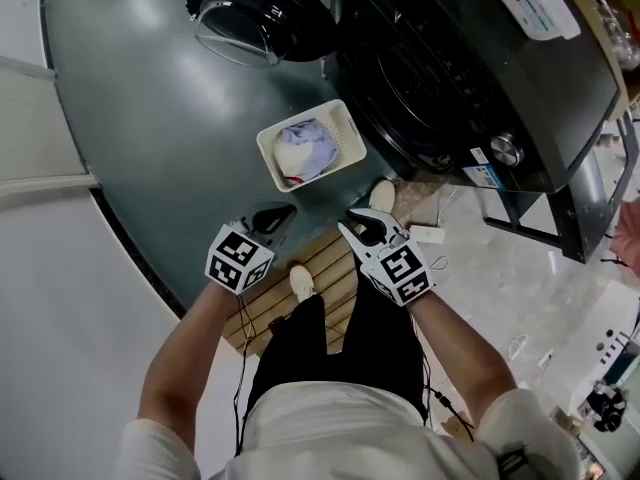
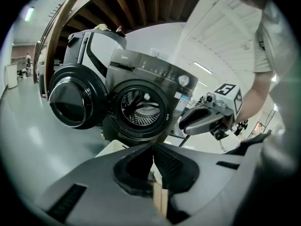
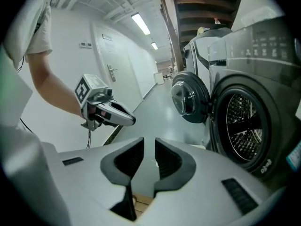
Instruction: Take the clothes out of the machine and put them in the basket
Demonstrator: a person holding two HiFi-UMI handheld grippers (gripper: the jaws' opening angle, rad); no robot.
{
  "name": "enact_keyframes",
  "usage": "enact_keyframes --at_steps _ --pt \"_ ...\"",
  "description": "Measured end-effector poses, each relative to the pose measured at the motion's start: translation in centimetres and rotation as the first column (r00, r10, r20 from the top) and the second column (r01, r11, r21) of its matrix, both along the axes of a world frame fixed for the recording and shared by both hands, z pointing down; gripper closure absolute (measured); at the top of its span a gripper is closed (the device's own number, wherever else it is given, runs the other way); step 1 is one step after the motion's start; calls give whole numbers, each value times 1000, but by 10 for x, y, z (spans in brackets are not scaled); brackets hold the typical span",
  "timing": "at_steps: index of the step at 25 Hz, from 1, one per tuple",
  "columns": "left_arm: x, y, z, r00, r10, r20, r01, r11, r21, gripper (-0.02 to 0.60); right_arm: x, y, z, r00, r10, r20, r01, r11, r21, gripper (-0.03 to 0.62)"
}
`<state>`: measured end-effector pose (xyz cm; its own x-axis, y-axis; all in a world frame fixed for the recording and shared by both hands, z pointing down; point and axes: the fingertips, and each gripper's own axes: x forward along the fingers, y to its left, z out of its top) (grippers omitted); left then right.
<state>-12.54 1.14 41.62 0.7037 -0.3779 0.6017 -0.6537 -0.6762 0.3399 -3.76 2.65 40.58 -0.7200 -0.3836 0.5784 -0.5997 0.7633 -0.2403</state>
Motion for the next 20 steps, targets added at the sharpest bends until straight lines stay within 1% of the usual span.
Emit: enact_keyframes --at_steps 1,3,5,7,12,16,20 --pt "0 8 -16 1000 -5 -21 5 1000 4 580 -1 7 -11 1000 -5 -4 5 1000 10 525" --pt "-2 22 -45 998 -32 -57 33 999 11 583 0 19 -32 1000 -1 -10 1 1000 23 528" --pt "-5 35 -69 995 -61 -75 63 998 14 583 3 31 -51 1000 24 -2 -24 1000 19 528" --pt "-7 46 -91 994 -70 -84 72 997 22 583 6 39 -69 999 47 8 -47 999 21 528" --pt "-3 80 -140 996 -31 -81 35 999 41 583 13 61 -116 998 59 5 -59 996 61 539" --pt "0 112 -176 995 9 -103 -3 998 58 584 13 85 -155 998 63 32 -65 994 85 560" --pt "-5 137 -204 992 3 -123 6 997 73 584 7 118 -178 998 50 44 -54 994 99 576"
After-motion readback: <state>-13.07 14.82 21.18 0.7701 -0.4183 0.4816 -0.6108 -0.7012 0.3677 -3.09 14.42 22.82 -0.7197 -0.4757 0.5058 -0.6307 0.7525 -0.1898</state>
